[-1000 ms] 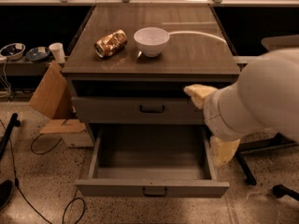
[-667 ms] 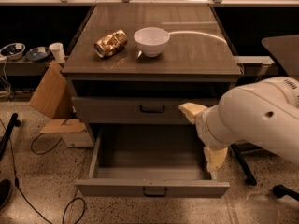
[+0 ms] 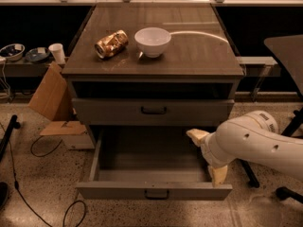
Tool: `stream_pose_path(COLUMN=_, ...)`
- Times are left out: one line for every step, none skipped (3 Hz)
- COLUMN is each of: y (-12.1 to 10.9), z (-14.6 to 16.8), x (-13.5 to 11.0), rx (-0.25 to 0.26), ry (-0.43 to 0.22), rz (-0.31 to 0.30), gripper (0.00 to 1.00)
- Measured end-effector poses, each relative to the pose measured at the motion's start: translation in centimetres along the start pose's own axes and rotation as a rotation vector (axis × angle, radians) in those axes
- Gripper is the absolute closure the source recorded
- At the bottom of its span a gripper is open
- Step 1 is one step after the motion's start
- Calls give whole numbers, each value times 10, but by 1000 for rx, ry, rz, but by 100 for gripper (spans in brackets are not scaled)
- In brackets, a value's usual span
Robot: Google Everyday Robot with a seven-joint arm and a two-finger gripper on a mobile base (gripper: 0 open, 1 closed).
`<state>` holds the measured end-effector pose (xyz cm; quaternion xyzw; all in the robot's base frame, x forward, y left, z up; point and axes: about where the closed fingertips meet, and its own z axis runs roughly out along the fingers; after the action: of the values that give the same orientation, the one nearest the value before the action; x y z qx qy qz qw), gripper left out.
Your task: Close middle drawer
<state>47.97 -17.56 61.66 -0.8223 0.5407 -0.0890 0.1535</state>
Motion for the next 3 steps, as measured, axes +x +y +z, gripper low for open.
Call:
stream_pose_path(y=31, z=46, x=20, rx=-45, ry=-6, rz=44, gripper=0)
stream_pose_path(y=70, z=79, x=45, rx=-75, ry=-22, rz=116, gripper=1)
stream_pose_path(y=90, z=79, x=60, rx=-61, ry=-35, rz=163, gripper=23)
